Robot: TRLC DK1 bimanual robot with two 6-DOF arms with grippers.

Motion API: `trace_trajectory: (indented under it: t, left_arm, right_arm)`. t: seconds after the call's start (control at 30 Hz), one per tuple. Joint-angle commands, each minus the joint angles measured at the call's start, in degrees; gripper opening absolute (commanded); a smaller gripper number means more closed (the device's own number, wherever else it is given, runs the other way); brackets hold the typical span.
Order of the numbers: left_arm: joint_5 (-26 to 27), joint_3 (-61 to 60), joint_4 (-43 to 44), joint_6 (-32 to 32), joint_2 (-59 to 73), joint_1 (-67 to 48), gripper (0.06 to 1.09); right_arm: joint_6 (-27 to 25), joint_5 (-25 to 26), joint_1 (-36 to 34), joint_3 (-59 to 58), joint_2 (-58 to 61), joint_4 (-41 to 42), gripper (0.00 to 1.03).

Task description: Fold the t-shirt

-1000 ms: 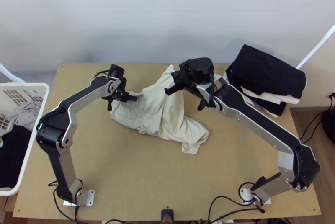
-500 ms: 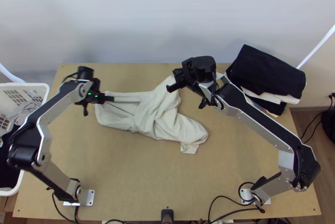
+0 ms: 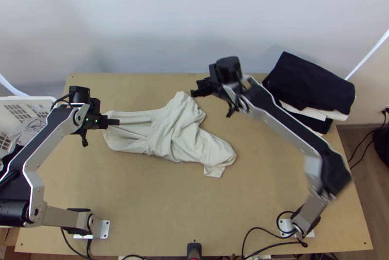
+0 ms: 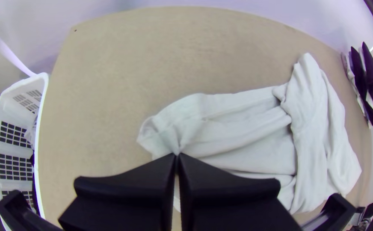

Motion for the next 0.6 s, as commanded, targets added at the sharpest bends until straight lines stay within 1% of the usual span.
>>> trace_trajectory:
  t: [0.0,0.13,0.17,0.23,0.3,0.47,0.57]
  left_arm:
    - [0.27,-2.16,-1.01,-0.48,-2.76,-0.09,0.09]
    - [0.27,-2.42,-1.72,-1.71,-3.9,-0.62,0.09]
    - [0.27,-2.42,-1.89,-2.06,-3.99,-0.71,0.09]
    - [0.27,-2.16,-2.33,-2.5,-4.08,-0.97,0.09]
    - [0.27,-1.98,-2.86,-2.94,-4.34,-0.97,0.09]
    - [0.27,-0.4,-4.7,-3.47,-4.43,-1.06,0.09]
    - [0.27,0.31,-5.58,-3.73,-4.78,-1.15,0.09]
  right_arm:
    - [5.53,-3.15,-2.04,12.78,8.82,-8.19,0.42]
    - [9.31,-7.54,-4.06,31.94,20.69,-21.81,0.42]
    - [10.54,-8.07,-4.24,33.35,22.18,-22.16,0.42]
    - [12.91,-10.97,-4.5,33.79,23.76,-21.63,0.41]
    - [14.94,-11.5,-4.41,33.79,25.17,-21.72,0.41]
    - [16.17,-11.94,-4.41,33.35,28.16,-21.98,0.41]
    - [16.08,-12.11,-4.5,33.09,29.83,-21.9,0.41]
